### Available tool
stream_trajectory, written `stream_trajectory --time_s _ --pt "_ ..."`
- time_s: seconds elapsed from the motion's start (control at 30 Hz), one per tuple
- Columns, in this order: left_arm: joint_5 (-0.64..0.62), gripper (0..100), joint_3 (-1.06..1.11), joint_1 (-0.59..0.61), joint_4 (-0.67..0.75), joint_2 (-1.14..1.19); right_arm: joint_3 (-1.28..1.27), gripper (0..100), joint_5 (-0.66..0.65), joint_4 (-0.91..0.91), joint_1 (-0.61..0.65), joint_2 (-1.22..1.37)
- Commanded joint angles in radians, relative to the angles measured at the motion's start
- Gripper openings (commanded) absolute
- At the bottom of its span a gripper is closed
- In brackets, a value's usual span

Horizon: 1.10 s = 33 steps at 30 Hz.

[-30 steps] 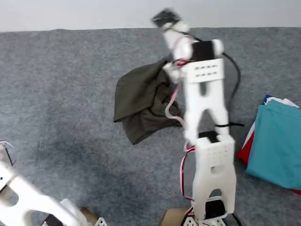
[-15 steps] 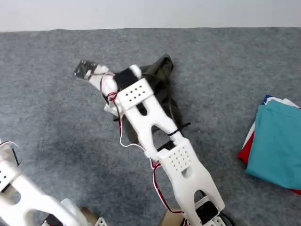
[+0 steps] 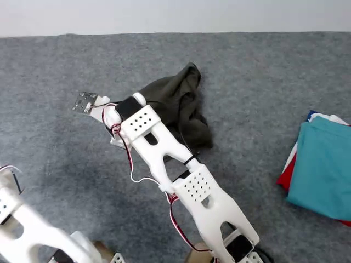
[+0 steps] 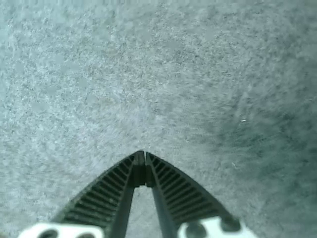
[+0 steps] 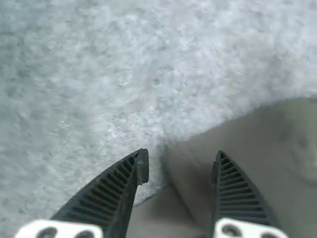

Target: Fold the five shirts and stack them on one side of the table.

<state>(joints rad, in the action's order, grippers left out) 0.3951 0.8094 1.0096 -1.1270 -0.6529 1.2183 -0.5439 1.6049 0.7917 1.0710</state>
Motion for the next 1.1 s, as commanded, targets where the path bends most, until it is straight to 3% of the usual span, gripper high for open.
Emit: stream_trajectory --time_s 0.0,0.37,0.57,0.83,1.07 --pt "0.003 1 -0.005 0.023 0.012 -0.025 0.005 21.8 -0.023 -0.002 0.015 -0.001" --pt "0.003 1 -0.005 0.026 0.012 -0.025 0.072 21.1 -0.025 -0.008 -0.125 0.127" --pt "0.003 1 -0.01 0.023 0.012 -0.025 0.163 0.8 -0.028 -0.022 -0.13 0.133" --pt "0.003 1 -0.015 0.021 0.012 -0.025 0.471 1.0 -0.124 0.005 -0.15 0.124" --pt "0.005 1 -0.087 0.025 -0.005 -0.025 0.468 1.0 -0.164 -0.019 -0.17 -0.093"
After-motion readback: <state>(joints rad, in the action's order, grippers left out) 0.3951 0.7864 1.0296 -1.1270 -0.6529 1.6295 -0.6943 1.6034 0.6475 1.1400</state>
